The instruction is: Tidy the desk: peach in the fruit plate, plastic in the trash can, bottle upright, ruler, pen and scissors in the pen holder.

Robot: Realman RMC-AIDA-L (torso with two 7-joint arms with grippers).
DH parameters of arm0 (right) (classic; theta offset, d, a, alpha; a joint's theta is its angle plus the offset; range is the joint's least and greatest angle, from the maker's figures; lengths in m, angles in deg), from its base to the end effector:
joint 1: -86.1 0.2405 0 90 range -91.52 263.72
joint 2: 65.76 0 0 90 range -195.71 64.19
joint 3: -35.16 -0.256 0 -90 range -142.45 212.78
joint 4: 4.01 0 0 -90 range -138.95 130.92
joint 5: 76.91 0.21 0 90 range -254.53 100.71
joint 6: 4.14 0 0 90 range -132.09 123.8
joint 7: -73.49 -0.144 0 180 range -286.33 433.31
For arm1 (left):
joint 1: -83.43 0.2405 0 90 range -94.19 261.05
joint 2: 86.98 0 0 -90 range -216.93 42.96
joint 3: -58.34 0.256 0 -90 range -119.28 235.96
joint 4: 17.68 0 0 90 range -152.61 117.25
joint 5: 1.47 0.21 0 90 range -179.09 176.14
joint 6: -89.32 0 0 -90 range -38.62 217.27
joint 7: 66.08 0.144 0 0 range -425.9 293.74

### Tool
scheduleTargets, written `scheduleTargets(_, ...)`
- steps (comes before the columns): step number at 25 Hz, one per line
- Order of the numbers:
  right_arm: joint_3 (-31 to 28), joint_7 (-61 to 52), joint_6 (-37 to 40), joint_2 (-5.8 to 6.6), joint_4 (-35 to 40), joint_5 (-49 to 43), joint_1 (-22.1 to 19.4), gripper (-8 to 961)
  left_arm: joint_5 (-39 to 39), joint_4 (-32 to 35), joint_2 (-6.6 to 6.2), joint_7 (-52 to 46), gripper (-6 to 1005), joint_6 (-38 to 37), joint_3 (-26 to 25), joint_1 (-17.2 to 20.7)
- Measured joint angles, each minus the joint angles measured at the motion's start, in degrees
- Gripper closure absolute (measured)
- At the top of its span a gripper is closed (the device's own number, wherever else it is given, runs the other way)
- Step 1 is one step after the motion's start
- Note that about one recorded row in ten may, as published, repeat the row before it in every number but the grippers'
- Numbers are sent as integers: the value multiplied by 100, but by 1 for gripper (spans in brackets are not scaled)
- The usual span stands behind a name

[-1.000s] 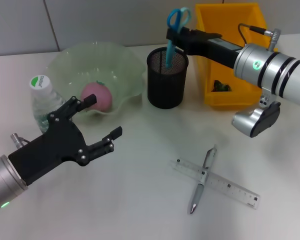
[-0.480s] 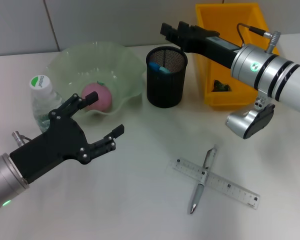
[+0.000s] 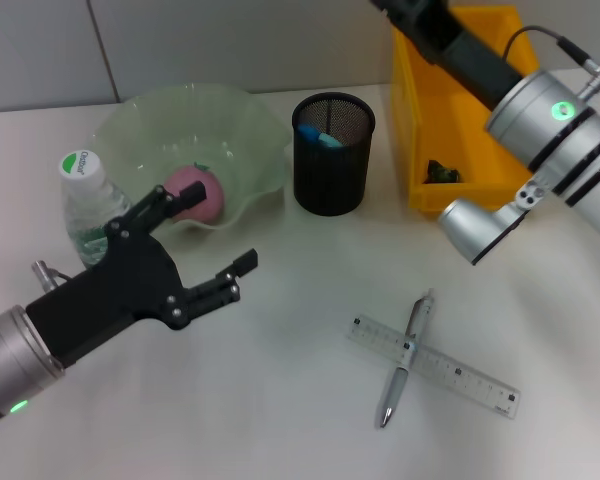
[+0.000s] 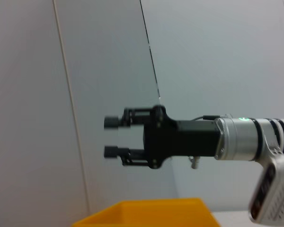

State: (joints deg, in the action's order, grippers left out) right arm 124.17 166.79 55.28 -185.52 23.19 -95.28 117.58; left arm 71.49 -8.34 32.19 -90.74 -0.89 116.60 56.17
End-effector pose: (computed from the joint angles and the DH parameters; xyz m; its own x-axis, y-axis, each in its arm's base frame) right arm 0.1988 0.3970 -0.0153 0.1119 0.3800 0.9182 0.8259 0.4783 -0.2986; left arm -0.2577 0.2866 -0.0492 0.7094 -0.2052 0.6743 0.2219 -0.8431 -0.4899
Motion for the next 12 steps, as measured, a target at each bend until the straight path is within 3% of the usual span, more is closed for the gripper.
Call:
scheduleTargets(8,856,-4604,1698,-16,-359,2147,-171,372,41,-100,0,-114,137,-567,151,166)
scheduleTargets(12,981,-7508,2165,-14,-496,2509,-316,369,44,-101,-2,-157,137,-618,338,273)
